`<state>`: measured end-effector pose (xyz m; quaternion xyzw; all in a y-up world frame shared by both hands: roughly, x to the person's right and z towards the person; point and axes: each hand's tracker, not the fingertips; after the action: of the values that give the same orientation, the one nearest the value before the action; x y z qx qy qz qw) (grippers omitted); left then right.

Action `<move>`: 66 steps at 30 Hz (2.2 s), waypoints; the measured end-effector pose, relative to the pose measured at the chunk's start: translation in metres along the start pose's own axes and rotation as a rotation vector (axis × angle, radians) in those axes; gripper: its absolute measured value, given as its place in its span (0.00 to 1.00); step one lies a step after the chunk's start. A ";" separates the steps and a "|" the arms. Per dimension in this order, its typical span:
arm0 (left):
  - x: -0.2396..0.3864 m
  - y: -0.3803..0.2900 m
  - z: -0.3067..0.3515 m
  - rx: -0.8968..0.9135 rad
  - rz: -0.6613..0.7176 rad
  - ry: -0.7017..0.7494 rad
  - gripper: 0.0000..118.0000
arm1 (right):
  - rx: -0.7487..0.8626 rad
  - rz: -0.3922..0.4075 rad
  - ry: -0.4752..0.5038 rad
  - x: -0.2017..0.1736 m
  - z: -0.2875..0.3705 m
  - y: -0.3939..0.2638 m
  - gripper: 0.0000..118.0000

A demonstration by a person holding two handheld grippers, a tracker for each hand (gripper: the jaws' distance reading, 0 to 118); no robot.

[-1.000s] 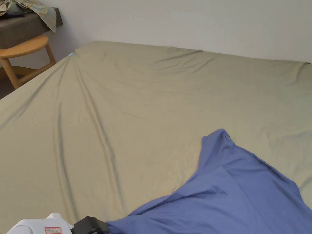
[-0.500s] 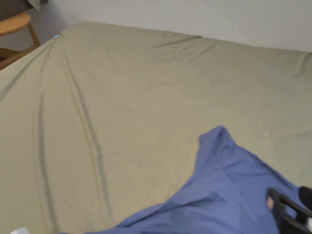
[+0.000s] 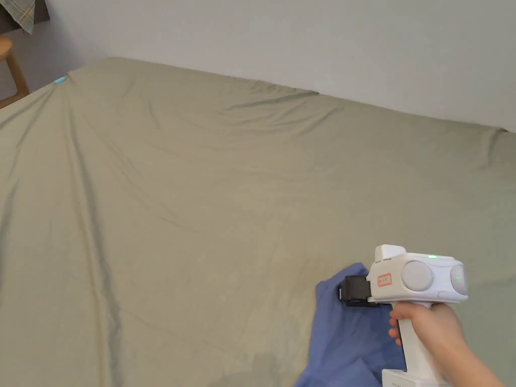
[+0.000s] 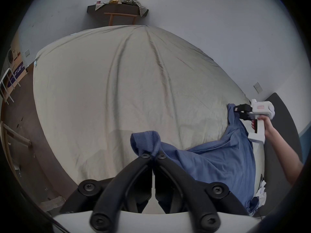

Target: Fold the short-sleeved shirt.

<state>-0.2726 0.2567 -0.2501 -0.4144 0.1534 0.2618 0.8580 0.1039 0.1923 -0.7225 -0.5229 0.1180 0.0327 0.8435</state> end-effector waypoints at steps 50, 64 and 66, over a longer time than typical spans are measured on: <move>0.230 0.222 0.333 1.220 -0.622 -0.382 0.01 | 1.656 -0.019 -0.166 0.049 0.807 -0.165 0.02; 0.317 0.365 0.224 1.091 -0.578 -0.419 0.01 | 1.539 -0.080 -0.230 0.095 0.721 -0.009 0.02; 0.331 0.388 0.206 1.091 -0.566 -0.422 0.01 | 1.542 -0.089 -0.231 0.100 0.713 0.013 0.02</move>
<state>-0.2169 0.7282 -0.5279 0.1168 -0.0229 -0.0140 0.9928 0.3156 0.8259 -0.4543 0.2136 -0.0022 -0.0381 0.9762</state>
